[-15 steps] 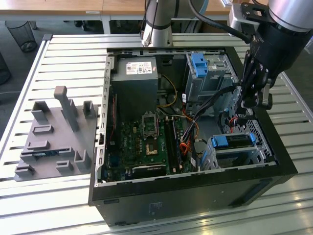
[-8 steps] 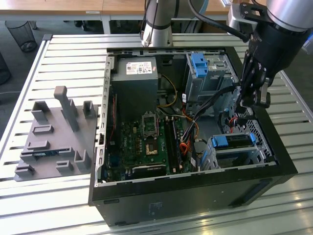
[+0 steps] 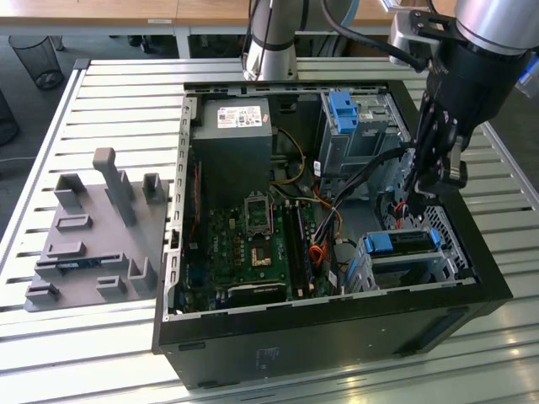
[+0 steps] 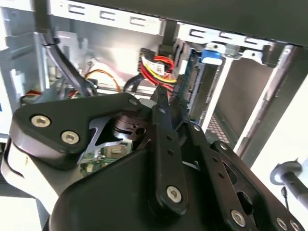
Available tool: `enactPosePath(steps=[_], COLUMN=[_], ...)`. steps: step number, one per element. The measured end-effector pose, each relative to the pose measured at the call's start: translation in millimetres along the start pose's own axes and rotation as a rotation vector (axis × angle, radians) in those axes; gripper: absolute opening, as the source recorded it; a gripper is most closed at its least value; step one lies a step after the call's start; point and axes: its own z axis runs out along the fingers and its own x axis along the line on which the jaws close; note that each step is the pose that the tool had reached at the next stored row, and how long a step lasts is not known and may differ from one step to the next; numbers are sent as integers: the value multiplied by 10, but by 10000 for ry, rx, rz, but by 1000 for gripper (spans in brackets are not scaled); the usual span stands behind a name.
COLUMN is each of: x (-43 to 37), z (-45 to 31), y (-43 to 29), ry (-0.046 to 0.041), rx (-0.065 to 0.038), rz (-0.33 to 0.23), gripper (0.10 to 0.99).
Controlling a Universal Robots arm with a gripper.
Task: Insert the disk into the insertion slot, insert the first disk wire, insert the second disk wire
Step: 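Insert the first disk wire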
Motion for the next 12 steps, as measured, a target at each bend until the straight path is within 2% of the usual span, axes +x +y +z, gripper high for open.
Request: enactPosePath(steps=[2, 3, 8, 12], x=[-2, -2, -12, -26], z=[7, 9, 17, 18], y=[-1, -1, -27, -61], ry=[117, 138, 143, 231], rx=[45, 53, 61, -12], rz=[-29, -42, -209, -230], gripper=[235, 235, 235, 235])
